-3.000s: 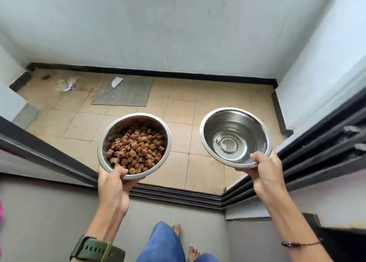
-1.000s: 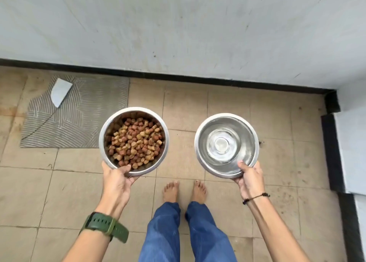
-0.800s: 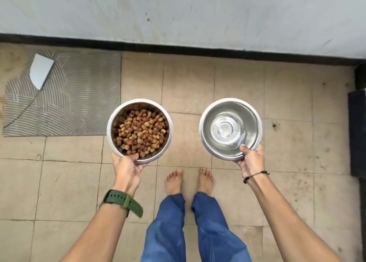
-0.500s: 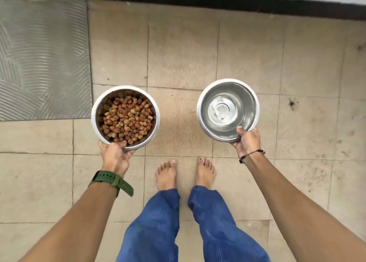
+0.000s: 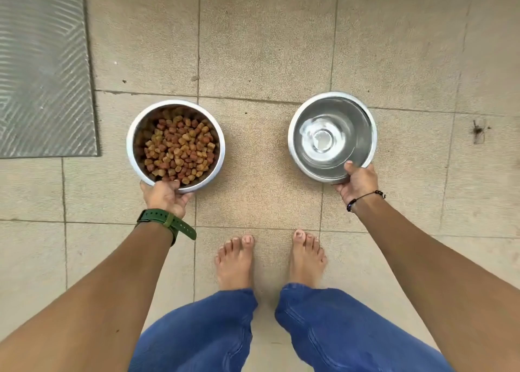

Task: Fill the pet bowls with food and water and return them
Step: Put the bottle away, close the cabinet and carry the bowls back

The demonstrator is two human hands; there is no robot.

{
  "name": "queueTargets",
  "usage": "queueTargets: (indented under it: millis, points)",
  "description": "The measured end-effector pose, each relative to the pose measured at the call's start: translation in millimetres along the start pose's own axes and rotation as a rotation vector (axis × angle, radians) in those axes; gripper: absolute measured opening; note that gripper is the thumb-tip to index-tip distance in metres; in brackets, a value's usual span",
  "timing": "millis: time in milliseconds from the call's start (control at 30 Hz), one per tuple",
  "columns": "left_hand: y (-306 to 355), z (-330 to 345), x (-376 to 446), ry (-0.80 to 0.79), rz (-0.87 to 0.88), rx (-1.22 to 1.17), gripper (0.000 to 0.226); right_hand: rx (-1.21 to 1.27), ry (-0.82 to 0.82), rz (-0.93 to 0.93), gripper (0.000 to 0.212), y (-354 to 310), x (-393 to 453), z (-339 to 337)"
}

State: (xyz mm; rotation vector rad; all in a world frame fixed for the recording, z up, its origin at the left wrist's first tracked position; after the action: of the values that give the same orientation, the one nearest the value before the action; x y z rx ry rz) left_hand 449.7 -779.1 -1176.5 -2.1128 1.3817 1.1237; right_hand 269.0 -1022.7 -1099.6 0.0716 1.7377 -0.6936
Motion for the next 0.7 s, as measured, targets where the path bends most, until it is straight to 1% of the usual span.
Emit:
queueTargets:
  millis: [33,100,200,267,333,400,467,500,567,600,667,700]
  points:
    - [1,0,-1,0.035,0.001,-0.015,0.052,0.018,-0.004,0.0,0.037,1,4,-1]
    - [2,2,-3,0.043,0.015,-0.004,0.069,0.039,-0.011,-0.003,0.036,3,11,-3]
    - [1,5,-1,0.122,0.028,0.002,0.074,0.044,-0.012,-0.006,0.037,6,19,-8]
    - [2,5,-1,0.164,0.058,0.05,0.062,0.051,-0.005,-0.007,0.037,7,23,-12]
    - [1,3,0,0.253,0.098,0.071,0.046,0.048,0.001,-0.012,0.036,9,27,-16]
    - [0,-1,0,0.257,0.11,0.064,0.037,0.041,0.008,-0.018,0.035,10,29,-19]
    - [1,-4,-3,0.229,0.07,0.07,0.032,0.027,0.022,-0.024,0.034,11,30,-22]
    - [3,-6,-4,0.203,0.051,0.052,0.037,0.017,0.032,-0.026,0.034,12,32,-23]
    - [3,-4,-5,0.147,0.021,0.014,0.055,0.008,0.046,-0.029,0.033,14,34,-24]
    - [3,-4,-5,0.152,0.018,-0.006,0.062,0.002,0.049,-0.028,0.033,14,34,-24]
    - [5,-6,-5,0.152,0.011,-0.04,0.066,-0.012,0.067,-0.035,0.035,14,34,-23]
    - [4,-5,-6,0.139,-0.004,-0.019,0.066,-0.036,0.079,-0.036,0.036,14,33,-22]
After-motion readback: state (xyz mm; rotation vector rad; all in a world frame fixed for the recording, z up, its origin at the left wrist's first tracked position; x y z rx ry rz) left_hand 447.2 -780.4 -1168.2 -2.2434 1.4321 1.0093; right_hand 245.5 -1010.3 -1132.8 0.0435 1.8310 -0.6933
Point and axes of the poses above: each hand's wrist, its own x-axis towards the middle knuckle, its own z-axis out of the palm, y = z × x, the point moved 5 cm from there along x, towards the middle knuckle, and after that the axes turned 4 degrees about z, right-handed, at the moved point
